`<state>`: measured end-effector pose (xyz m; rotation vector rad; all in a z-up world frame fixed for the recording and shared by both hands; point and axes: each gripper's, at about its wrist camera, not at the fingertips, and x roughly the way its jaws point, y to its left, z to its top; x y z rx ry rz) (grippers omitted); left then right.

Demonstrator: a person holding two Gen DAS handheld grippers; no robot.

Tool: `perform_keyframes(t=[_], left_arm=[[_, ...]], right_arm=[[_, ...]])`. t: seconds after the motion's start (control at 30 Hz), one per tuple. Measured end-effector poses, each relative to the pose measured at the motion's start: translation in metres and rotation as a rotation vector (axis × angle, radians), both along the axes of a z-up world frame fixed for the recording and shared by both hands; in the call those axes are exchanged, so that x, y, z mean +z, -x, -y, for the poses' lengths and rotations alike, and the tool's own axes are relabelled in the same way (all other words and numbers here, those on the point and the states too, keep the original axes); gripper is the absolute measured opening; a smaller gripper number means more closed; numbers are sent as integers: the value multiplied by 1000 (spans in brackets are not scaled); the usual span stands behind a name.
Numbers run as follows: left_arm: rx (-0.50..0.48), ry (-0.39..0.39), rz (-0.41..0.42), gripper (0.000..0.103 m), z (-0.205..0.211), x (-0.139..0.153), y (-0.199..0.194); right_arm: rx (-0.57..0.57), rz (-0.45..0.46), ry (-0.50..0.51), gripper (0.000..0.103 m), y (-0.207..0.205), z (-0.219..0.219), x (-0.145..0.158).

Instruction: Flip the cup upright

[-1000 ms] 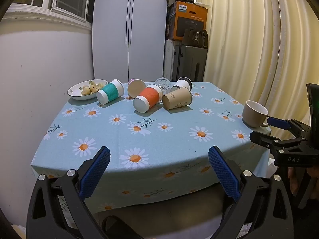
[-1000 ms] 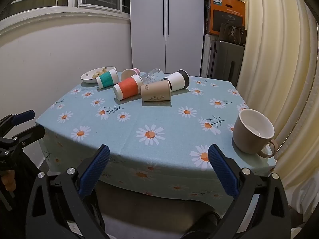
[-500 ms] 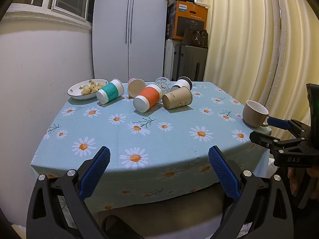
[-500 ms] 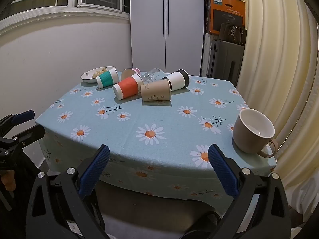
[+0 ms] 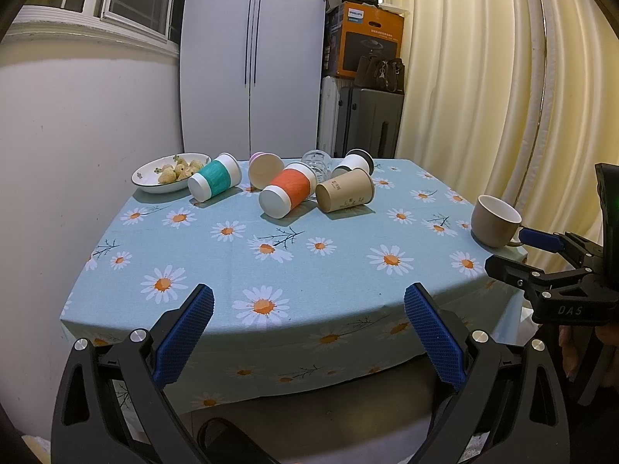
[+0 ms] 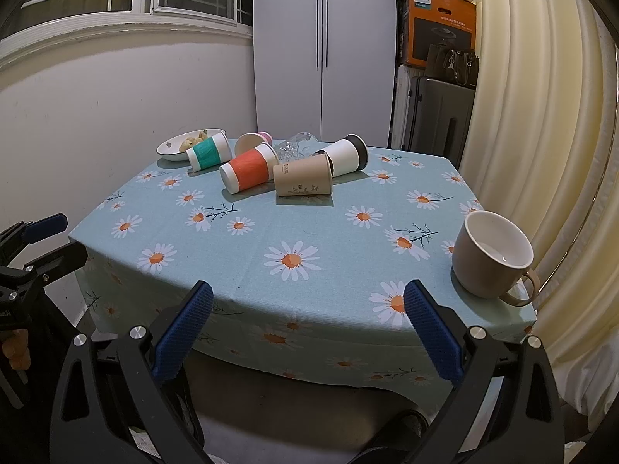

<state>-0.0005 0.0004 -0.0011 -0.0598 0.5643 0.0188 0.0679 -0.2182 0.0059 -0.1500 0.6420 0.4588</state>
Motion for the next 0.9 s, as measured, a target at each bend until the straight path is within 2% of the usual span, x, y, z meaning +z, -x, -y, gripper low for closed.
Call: perform_keyframes(t=[0.53, 0.9], left_arm=[[-21, 7, -10, 96, 6, 1, 2], [-52, 63, -51, 96, 5, -3, -3]], right_arm=[[10, -35, -12, 98, -2, 1, -1], [30, -93, -26, 98, -10, -7, -7]])
